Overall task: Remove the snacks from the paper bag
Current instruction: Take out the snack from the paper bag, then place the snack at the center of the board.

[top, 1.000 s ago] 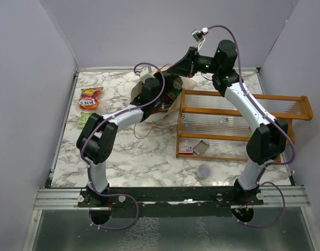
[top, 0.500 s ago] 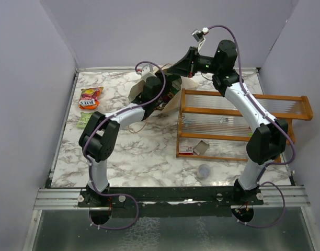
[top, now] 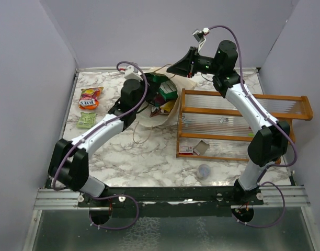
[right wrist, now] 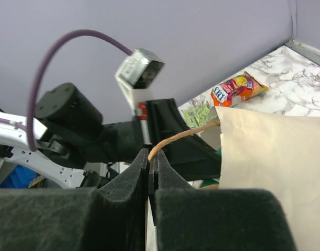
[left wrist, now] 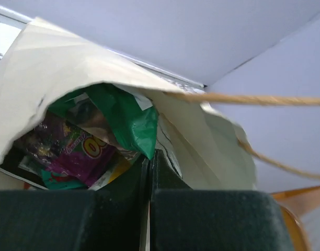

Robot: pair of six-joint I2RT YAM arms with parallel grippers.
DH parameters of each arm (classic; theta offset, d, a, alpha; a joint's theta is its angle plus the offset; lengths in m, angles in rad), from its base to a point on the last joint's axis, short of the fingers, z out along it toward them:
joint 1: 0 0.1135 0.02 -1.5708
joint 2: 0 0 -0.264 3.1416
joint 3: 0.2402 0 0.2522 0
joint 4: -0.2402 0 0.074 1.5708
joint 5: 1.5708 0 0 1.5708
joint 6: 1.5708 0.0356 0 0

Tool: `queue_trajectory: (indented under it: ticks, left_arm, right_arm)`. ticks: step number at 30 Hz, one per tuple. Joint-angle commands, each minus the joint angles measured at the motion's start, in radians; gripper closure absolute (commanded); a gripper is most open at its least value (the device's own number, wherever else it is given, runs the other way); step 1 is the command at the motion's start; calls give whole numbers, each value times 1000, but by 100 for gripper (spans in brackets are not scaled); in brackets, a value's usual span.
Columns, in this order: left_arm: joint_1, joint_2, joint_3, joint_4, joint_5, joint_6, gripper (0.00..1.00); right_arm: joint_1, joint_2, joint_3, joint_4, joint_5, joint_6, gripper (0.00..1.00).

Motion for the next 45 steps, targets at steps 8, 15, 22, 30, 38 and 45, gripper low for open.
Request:
queue_trajectory:
  ticks: [8,15,22,30,38,45]
  left_arm:
    - [27,-403,-92,-233,133,186,100]
    - [27,-576,-15,-371,143,333,100]
    - [27,-683,106,-478,-58,520,100]
    - [27,-655,179,-539,-452,687,100]
    - [27,-650,59,-480,-676,741,100]
    - [83,-542,-23,-373,-674,679,100]
  right_arm:
    - [1,-44,-15,2,42,-20,99]
    - [0,-40,-23,12,41,-17,99]
    - [0,-40,-31,15,41,-18,99]
    - [1,-38,-34,11,42,-21,99]
    - [0,-43,-32,2,42,-26,99]
    - [0,-37,-41,13,40,-16,99]
